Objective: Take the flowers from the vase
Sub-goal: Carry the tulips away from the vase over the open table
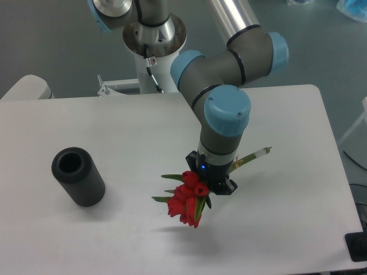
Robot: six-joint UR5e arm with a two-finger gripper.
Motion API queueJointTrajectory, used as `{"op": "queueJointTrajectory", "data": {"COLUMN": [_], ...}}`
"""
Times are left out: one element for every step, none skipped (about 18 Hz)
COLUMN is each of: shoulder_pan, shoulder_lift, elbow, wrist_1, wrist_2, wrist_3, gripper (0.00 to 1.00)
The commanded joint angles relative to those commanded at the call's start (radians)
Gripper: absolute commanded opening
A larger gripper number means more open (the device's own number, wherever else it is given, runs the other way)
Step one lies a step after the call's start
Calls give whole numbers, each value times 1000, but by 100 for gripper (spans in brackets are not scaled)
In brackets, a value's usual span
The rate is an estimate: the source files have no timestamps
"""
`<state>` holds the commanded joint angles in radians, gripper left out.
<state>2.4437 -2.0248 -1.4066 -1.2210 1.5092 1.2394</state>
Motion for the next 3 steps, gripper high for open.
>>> {"op": "queueJointTrajectory", "data": {"shoulder_pan": [-6,-9,-12], "shoulder_lift": [-3,-5,-5], "elbow": [0,0,-2], "wrist_1": [1,2,3], "wrist_2": [12,12,12], "wrist_3": [0,0,0], "gripper": [12,13,13]}}
